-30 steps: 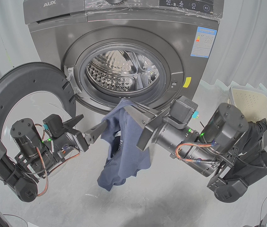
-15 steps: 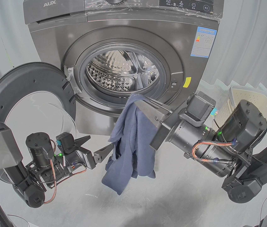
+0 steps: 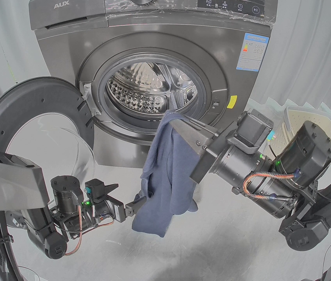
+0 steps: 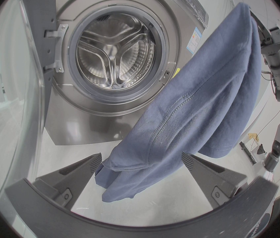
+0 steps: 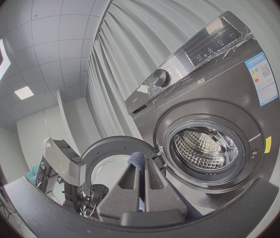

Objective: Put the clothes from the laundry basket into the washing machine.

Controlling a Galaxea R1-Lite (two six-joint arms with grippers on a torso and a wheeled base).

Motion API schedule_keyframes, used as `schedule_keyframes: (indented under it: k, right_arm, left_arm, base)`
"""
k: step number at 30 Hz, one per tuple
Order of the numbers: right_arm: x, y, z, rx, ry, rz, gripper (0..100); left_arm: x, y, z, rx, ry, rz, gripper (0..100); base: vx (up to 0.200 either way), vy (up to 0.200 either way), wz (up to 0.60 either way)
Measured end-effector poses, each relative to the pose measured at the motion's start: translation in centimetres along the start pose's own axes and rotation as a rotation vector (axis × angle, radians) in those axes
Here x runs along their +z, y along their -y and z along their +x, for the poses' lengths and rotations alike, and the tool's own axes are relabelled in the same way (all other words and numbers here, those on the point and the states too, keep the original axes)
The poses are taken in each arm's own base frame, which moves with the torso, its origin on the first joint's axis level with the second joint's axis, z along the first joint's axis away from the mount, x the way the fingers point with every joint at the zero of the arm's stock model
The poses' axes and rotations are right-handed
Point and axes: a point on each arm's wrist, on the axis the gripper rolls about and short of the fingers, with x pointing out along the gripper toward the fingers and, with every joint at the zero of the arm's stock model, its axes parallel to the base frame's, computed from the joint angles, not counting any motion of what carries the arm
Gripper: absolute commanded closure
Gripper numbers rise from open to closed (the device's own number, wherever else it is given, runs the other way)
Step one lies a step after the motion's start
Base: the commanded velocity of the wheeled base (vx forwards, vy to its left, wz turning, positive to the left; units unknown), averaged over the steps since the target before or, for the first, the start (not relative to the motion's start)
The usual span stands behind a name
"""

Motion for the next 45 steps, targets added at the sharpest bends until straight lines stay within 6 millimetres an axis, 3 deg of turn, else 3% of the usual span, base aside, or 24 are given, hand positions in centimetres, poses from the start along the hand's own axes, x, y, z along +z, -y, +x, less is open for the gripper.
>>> schedule_keyframes:
  k: [13, 19, 20, 32, 39, 45]
  right_arm:
    - [0.1, -0.2, -0.1, 0.006, 0.000, 0.003, 100]
    - [0.1, -0.3, -0.1, 0.009, 0.000, 0.005, 100]
    - [0.1, -0.3, -0.1, 0.010, 0.000, 0.005, 100]
    - [0.3, -0.4, -0.2, 0.009, 0.003, 0.006, 100]
    - [0.6, 0.1, -0.8, -0.006, 0.004, -0.001, 100]
    - [1.0, 1.4, -2.1, -0.055, -0.006, -0.014, 100]
  left_arm:
    - [-0.8, -0.9, 4.8, 0.000, 0.043, 0.019, 0]
    - [-1.3, -1.4, 5.9, 0.021, 0.047, 0.018, 0]
    - [-1.3, -1.4, 5.9, 0.021, 0.046, 0.018, 100]
    - [-0.7, -1.9, 5.8, 0.044, 0.071, 0.017, 100]
    - [2.6, -2.1, 3.6, 0.062, 0.157, 0.023, 100]
    - [6.3, -1.4, -0.2, 0.051, 0.259, 0.033, 100]
  base:
    - [0.000, 0.000, 0.00]
    - [0.000, 0.000, 0.00]
    - [0.000, 0.000, 0.00]
    - [0.000, 0.000, 0.00]
    - [0.000, 0.000, 0.00]
    - [0.000, 0.000, 0.00]
